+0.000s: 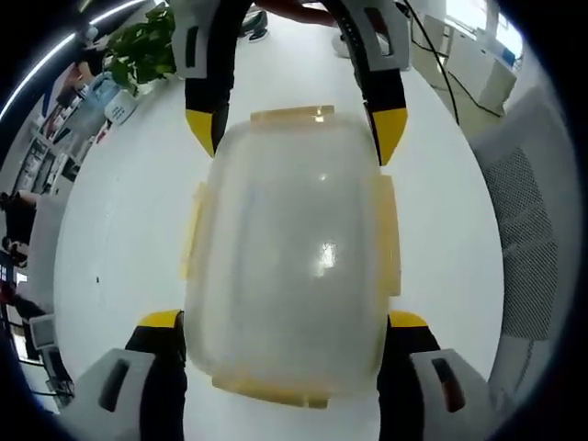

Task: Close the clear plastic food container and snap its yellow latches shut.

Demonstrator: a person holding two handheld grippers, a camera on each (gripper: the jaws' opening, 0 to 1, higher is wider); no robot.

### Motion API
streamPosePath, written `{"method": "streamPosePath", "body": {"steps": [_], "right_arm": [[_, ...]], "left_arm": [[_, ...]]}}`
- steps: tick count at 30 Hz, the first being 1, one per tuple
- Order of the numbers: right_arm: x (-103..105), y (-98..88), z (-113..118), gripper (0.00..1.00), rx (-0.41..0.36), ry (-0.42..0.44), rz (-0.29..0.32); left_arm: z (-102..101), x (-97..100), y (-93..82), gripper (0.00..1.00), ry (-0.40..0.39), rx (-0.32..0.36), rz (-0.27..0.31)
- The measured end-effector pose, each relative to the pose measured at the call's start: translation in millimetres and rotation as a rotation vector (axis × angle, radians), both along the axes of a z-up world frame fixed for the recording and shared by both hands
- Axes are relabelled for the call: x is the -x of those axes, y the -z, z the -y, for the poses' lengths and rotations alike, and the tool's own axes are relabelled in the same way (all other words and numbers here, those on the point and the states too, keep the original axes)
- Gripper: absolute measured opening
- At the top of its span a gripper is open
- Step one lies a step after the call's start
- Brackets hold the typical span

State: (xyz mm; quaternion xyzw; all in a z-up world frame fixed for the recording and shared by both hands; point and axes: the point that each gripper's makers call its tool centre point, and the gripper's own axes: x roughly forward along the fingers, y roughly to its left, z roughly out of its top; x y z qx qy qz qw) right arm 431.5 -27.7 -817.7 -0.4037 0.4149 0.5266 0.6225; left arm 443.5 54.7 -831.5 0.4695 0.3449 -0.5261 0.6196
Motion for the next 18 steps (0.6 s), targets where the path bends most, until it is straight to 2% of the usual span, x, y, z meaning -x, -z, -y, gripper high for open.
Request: {"method": "streamPosePath", "body": {"steps": [18], "right_arm": [[8,0.6,-51,0.77,0.01,-0.036,0.002]], "left_arm": [[-52,11.7,0.1,0.88,-0.041,0.011,-0.001]]}}
